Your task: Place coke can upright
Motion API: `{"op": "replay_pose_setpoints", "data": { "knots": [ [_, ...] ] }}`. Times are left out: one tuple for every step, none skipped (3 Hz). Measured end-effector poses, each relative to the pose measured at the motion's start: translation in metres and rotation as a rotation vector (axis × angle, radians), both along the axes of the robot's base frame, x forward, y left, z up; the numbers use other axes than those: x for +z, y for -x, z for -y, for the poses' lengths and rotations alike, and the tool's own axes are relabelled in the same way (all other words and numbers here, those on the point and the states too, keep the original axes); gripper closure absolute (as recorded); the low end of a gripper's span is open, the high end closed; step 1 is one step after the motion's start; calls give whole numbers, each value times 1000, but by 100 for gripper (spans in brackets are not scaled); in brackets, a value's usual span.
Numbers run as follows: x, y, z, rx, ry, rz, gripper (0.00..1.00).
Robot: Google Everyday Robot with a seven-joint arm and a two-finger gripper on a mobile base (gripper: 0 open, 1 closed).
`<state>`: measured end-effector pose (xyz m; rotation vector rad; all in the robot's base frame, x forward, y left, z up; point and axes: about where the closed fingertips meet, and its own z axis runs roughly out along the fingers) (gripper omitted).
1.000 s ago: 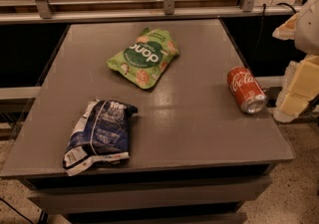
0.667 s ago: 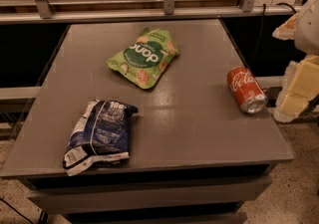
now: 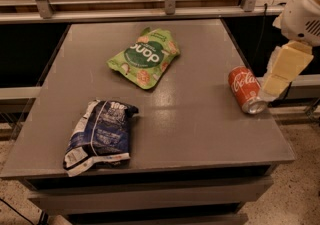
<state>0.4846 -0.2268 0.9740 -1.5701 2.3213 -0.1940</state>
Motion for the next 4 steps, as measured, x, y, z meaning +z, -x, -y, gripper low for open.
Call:
{"op": "replay_pose_setpoints", "data": {
  "knots": [
    [-8, -36, 6, -158, 36, -2, 0],
    [-24, -62, 8, -328, 39, -55, 0],
    [-54, -74, 7, -516, -1, -151, 0],
    [-74, -76, -1, -676, -86, -192, 0]
  ]
}}
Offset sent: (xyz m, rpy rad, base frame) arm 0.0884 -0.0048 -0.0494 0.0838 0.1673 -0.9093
